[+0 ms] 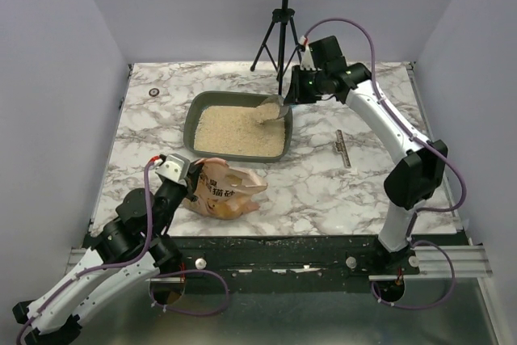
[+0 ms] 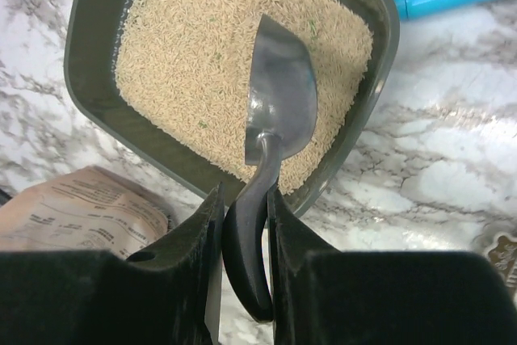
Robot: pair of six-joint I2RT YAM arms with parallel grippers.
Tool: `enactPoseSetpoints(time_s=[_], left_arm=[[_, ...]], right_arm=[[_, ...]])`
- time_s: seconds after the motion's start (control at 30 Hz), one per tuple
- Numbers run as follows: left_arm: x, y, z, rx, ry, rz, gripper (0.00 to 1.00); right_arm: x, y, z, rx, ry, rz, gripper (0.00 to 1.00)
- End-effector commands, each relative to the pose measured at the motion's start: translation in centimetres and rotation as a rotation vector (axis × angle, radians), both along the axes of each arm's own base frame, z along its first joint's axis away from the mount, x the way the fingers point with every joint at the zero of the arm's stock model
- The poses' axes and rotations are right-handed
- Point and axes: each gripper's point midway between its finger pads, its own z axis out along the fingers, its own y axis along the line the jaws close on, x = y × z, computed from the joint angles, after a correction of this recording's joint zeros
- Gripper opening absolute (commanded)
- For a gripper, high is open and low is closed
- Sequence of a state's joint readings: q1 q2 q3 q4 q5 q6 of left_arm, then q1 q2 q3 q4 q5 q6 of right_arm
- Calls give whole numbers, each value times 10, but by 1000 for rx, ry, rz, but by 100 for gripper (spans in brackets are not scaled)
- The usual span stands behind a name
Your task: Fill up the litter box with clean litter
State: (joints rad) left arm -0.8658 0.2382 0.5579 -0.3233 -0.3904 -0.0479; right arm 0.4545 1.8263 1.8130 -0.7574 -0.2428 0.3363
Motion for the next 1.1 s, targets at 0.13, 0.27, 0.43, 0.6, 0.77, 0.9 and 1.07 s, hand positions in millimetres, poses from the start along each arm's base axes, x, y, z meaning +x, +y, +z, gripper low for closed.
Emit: enactPoseSetpoints(time_s=[0.13, 0.27, 0.43, 0.6, 0.77, 0.9, 1.07], left_arm=[[-2, 17, 47, -166, -70, 70, 0], [-1, 14, 45, -143, -61, 55, 0], [1, 5, 42, -115, -44, 32, 0], [1, -2, 40, -110, -28, 4, 0], [-2, -16, 42, -111, -22, -65, 0], [-4, -32, 49, -148, -2, -129, 0], [-4, -37, 76, -263, 2, -135, 0]], right_arm=[[-22, 8, 30, -356, -96, 104, 0], [-31, 2, 45, -464, -159, 91, 0], [-49, -17, 85, -440, -256, 37, 0], [-55, -57, 105, -449, -374, -114, 0], [-46, -101, 84, -355, -361, -296, 0], [-35, -125, 64, -188, -336, -389, 1], [-32, -110, 78, 127, -397, -330, 0]])
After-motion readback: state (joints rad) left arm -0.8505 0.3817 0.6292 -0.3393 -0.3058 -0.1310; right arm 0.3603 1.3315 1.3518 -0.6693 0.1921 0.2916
